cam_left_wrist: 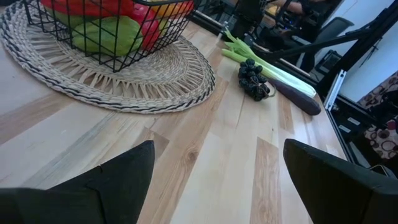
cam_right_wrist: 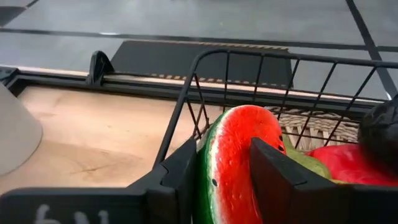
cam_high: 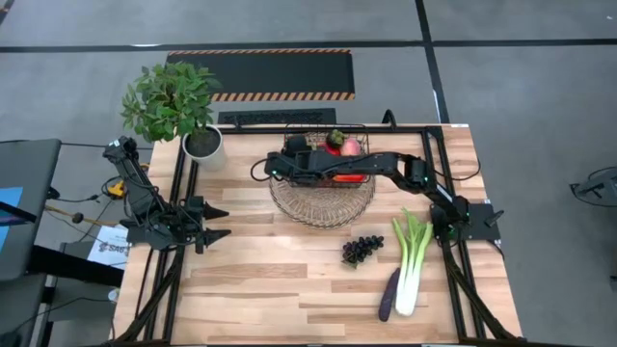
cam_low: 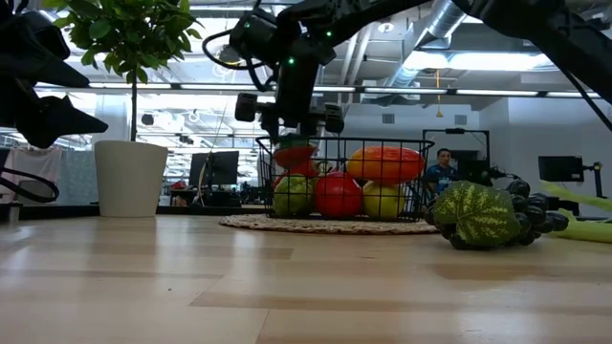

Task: Build produce basket
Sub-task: Put the orange watermelon into the black wire basket, then put the purple eggplant into the black wire basket

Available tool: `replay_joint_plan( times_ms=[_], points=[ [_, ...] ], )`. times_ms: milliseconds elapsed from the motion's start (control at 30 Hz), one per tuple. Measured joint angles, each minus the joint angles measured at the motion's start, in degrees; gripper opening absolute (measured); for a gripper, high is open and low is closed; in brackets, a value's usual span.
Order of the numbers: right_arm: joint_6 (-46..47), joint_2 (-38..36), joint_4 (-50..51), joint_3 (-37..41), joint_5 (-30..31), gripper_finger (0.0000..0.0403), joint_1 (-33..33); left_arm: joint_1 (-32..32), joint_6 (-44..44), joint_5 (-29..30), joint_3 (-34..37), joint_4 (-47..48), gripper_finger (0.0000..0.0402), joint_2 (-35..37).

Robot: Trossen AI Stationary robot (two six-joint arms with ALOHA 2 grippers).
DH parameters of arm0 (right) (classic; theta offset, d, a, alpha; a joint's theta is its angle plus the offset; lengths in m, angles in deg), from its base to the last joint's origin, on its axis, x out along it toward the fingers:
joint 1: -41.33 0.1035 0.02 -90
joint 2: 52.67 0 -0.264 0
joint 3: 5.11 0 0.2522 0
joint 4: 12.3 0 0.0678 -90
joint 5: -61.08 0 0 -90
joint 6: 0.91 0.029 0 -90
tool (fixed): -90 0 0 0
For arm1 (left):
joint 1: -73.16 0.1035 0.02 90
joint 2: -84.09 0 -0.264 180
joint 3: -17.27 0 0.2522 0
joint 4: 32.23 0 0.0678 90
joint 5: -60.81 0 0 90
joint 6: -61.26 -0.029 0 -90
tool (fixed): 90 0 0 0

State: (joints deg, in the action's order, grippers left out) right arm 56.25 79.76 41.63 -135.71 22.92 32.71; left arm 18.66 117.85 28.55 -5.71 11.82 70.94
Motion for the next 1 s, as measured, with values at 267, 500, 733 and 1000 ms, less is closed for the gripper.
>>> replay_joint_plan(
  times_ms=[267,500,733,1000],
  points=[
    [-0.1,0.0,1.0,0.0,-5.0,0.0220,-0.5,0.0,0.0,0.0,0.0,0.0,0.0341,0.0],
    [-8.8,-4.2,3.6,0.1,-10.2,0.0264,-0.6,0.0,0.1,-0.1,0.0,0.0,0.0341,0.0],
    [-12.8,-19.8,19.3,0.0,-9.5,0.0265,4.6,0.0,0.1,-0.5,0.0,-0.1,0.0341,0.0],
    [9.6,-32.2,48.7,0.5,-1.7,0.0265,21.0,0.0,0.2,-0.5,0.0,-0.1,0.0341,0.0]
  ],
)
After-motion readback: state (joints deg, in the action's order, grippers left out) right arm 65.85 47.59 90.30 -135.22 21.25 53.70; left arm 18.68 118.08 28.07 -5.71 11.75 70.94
